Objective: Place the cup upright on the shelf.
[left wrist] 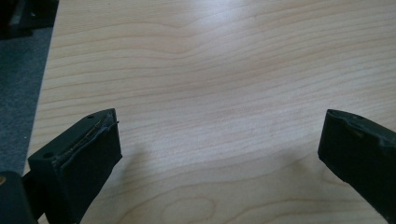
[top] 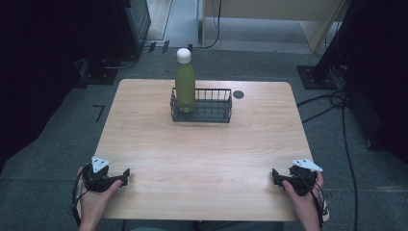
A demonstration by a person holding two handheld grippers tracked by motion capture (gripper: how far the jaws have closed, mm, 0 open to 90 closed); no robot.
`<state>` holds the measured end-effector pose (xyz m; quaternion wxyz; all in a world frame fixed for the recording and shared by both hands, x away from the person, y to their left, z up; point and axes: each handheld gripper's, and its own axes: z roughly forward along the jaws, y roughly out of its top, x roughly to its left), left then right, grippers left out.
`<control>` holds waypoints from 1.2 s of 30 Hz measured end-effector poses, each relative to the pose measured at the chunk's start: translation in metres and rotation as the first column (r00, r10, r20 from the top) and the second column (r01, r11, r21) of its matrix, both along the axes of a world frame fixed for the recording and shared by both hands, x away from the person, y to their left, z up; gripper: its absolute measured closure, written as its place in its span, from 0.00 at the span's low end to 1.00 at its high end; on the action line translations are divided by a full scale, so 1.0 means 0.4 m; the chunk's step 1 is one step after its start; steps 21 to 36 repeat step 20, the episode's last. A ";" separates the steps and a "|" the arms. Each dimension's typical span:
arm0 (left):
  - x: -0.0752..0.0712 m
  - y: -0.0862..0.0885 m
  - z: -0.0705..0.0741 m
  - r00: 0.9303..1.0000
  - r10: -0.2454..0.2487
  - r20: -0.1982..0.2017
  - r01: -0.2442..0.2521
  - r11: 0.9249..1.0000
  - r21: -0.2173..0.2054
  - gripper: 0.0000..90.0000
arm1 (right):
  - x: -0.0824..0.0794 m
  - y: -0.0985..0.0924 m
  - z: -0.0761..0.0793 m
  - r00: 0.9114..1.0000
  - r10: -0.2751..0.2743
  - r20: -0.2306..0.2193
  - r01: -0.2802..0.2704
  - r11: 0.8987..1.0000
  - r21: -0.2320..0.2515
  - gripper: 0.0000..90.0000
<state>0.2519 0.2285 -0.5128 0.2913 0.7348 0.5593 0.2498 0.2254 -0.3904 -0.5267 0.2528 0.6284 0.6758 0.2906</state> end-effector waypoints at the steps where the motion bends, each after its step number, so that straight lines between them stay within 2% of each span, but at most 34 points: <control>1: -0.002 0.000 -0.002 1.000 0.000 -0.005 0.000 1.000 0.012 0.00 | 0.000 0.000 0.000 1.000 0.000 0.000 0.000 1.000 0.000 0.00; 5: -0.005 -0.002 -0.010 1.000 0.000 -0.018 0.000 0.999 0.032 0.00 | 0.000 0.000 0.000 1.000 0.000 0.000 0.000 1.000 -0.001 0.00; 8: -0.009 -0.004 -0.012 1.000 0.008 -0.017 -0.008 1.000 0.015 0.00 | 0.000 0.000 0.000 1.000 0.001 0.001 -0.001 1.000 -0.001 0.00; 11: -0.009 -0.003 -0.014 0.999 -0.003 -0.039 0.002 1.000 -0.019 0.00 | 0.000 0.000 0.000 1.000 0.000 0.001 0.000 1.000 -0.001 0.00; 14: -0.009 -0.004 -0.014 0.999 -0.009 -0.038 0.008 1.000 -0.020 0.00 | 0.000 0.000 0.000 1.000 0.000 0.001 0.000 1.000 -0.001 0.00; 16: -0.012 -0.008 -0.014 0.999 0.007 -0.039 -0.008 1.000 -0.019 0.00 | 0.000 0.000 0.000 1.000 -0.001 0.001 0.001 1.000 -0.001 0.00; 20: -0.013 -0.026 -0.014 0.996 0.081 -0.039 -0.082 0.996 -0.022 0.00 | 0.000 0.000 0.000 1.000 0.000 0.001 0.000 1.000 -0.001 0.00; 36: -0.013 -0.026 -0.014 0.996 0.081 -0.039 -0.082 0.996 -0.022 0.00 | 0.000 0.000 0.000 1.000 0.000 0.001 0.000 1.000 -0.001 0.00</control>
